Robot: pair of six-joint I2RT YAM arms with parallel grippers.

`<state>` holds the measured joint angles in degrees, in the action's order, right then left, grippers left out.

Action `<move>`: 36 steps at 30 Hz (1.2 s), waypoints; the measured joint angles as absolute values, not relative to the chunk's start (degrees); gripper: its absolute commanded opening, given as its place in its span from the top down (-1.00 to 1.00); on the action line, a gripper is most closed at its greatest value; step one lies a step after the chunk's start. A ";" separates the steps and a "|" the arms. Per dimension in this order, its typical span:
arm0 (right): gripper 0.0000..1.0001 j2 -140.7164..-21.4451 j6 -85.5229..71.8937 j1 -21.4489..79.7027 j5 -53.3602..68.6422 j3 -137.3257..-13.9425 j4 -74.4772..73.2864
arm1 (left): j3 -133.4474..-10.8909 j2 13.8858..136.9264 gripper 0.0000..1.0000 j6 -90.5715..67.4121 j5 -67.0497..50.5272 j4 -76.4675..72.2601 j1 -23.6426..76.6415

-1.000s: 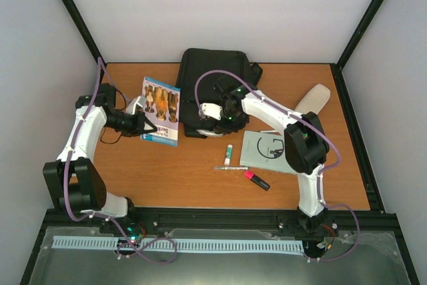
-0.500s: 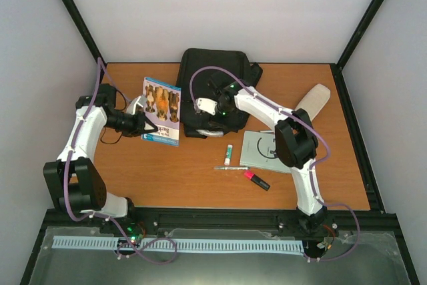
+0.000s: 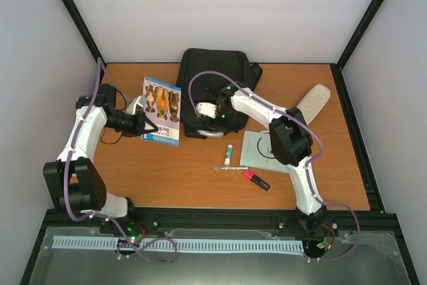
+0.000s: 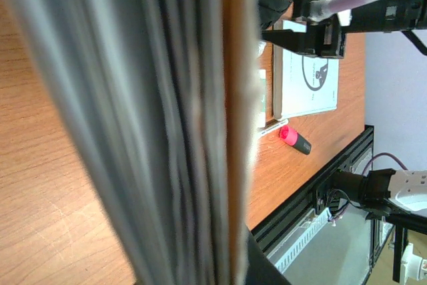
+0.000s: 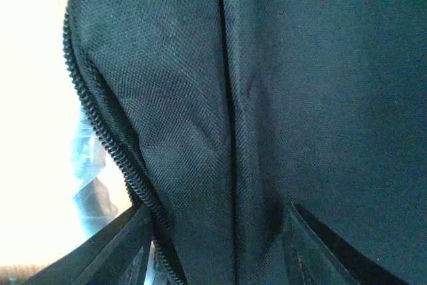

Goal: Pack the student bag
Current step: Place the book in the student bag.

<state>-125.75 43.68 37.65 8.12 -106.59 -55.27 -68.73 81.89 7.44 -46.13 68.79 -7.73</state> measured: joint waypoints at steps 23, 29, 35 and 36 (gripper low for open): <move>0.95 -129.64 40.77 37.91 0.64 -132.09 -60.99 | -69.67 81.17 0.98 13.06 -50.33 71.24 -7.77; 0.94 -129.64 40.23 37.87 -2.15 -135.11 -60.01 | -73.80 81.17 0.98 23.64 -57.49 78.96 -7.77; 0.94 -129.64 39.99 37.85 -4.32 -137.93 -58.61 | -74.85 81.14 0.98 31.22 -62.37 84.75 -5.69; 0.95 -129.64 39.99 37.85 -4.54 -138.37 -58.37 | -74.85 81.14 0.98 31.73 -62.50 85.03 -4.47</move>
<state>-129.64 39.99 37.85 -4.54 -138.37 -58.37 -74.85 81.14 31.73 -62.50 85.03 -4.47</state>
